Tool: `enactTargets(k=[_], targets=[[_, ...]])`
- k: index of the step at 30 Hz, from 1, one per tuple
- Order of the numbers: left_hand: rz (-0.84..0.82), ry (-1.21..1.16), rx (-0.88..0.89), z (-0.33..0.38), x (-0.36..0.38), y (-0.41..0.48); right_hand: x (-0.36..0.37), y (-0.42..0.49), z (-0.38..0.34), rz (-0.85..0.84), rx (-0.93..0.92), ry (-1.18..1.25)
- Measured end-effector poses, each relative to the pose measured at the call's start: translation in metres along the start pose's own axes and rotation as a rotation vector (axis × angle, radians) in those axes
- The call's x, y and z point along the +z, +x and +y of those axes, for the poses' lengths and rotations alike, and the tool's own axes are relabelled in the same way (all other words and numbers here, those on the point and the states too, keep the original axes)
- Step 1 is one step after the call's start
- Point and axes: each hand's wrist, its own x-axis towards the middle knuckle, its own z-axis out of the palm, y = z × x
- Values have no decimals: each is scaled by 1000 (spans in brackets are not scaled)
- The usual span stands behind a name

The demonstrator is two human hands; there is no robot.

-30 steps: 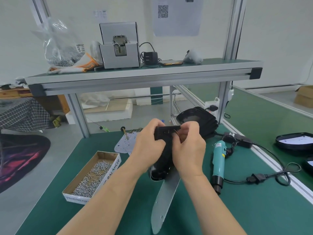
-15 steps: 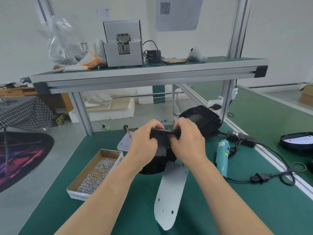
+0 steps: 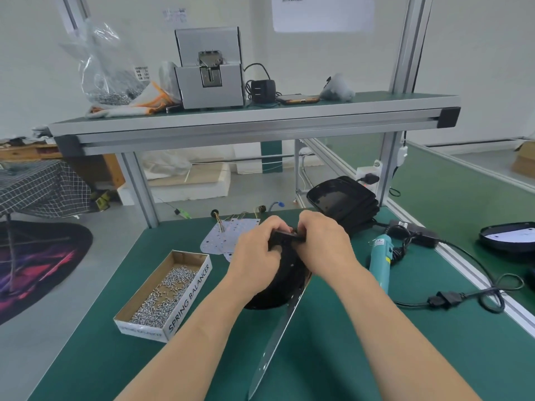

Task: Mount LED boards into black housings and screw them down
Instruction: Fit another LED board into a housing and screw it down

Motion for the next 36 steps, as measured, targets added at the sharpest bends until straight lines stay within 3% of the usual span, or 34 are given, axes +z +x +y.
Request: enactTargets(k=[3,6,8,10,13,16,19,22,29,36], targets=[[30,-19,-39,-9,-4,0,-9,-7,14,-218,-56,460],[95,14,-32,-10,-10,3,-6,-29,32,-154,269,1070],[118,-29,-49,-11,-12,6,15,-49,45,-213,501,1222],[151,-91,-89,-13,-11,8,37,-70,50,-430,594,1289],[217,-167,-143,-15,-7,11,57,-89,42,-703,597,1422],[255,-216,-164,-15,-4,12,59,-92,31,-776,560,1507],[271,-260,-178,-15,-4,12,58,-92,18,-726,544,1476],[275,-259,-185,-18,-10,12,59,-92,14,-543,537,1410],[209,-244,-262,-31,-23,10,41,-80,17,-181,248,1307],[119,-373,-375,-30,-22,11,23,-56,10,71,174,1200]])
